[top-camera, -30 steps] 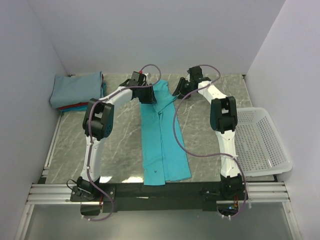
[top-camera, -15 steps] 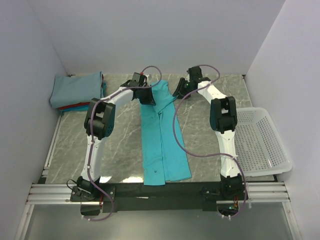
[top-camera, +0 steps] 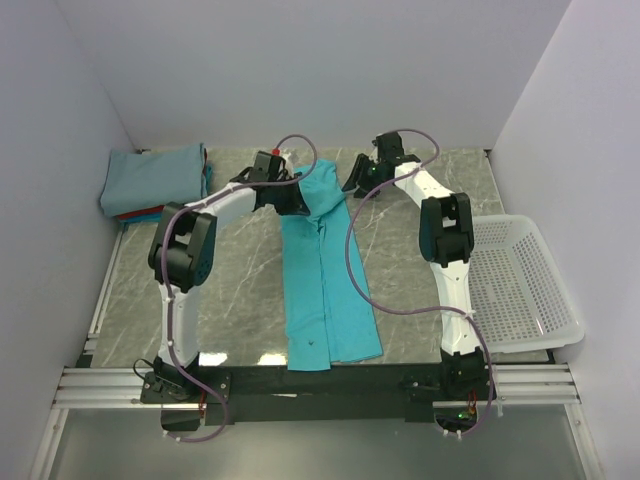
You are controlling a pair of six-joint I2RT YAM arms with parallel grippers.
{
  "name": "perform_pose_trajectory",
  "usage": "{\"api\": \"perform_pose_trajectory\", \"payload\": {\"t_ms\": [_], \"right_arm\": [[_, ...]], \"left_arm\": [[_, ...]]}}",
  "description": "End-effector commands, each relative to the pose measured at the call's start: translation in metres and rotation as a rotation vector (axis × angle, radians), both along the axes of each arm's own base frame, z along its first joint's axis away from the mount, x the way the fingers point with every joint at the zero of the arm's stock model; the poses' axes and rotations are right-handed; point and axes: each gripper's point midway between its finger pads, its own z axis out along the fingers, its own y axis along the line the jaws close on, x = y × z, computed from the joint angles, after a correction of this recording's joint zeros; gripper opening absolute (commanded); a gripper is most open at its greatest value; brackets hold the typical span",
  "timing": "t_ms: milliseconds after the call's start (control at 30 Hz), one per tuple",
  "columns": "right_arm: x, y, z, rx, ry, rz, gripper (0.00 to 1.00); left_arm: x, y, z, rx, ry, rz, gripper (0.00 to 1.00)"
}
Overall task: Fold and stack the t-shirts
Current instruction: Fold the tshirt
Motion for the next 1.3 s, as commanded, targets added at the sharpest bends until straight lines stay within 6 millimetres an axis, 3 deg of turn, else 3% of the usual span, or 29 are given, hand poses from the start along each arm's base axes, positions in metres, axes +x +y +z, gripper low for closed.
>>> {"api": "perform_pose_trajectory", "payload": {"t_ms": [0, 467, 600, 800, 967, 1267], "right_arm": [[0.009, 0.005, 0.026, 0.026, -0.071, 0.011, 0.56], [0.011, 0.013, 0.05, 0.069, -0.131, 0.056, 0.59], [0.011, 0.014, 0.06, 0.068, -0.17, 0.073, 0.59], [0.011, 0.027, 0.067, 0.047, -0.182, 0.102, 0.57], [0.008, 0.036, 0.057, -0.043, -0.182, 0.115, 0.52], [0.006, 0.029, 0.047, -0.168, -0.177, 0.096, 0.49]], "left_arm": [[0.003, -0.009, 0.044, -0.085, -0.097, -0.014, 0.0], [-0.012, -0.005, 0.032, -0.123, -0.048, -0.012, 0.01], [-0.014, 0.0, 0.037, -0.163, -0.059, 0.014, 0.0], [-0.018, -0.002, 0.035, -0.185, -0.049, -0.015, 0.01], [-0.019, -0.011, 0.04, -0.224, -0.046, -0.053, 0.01], [-0.019, -0.019, 0.044, -0.244, -0.039, -0.099, 0.02]]}}
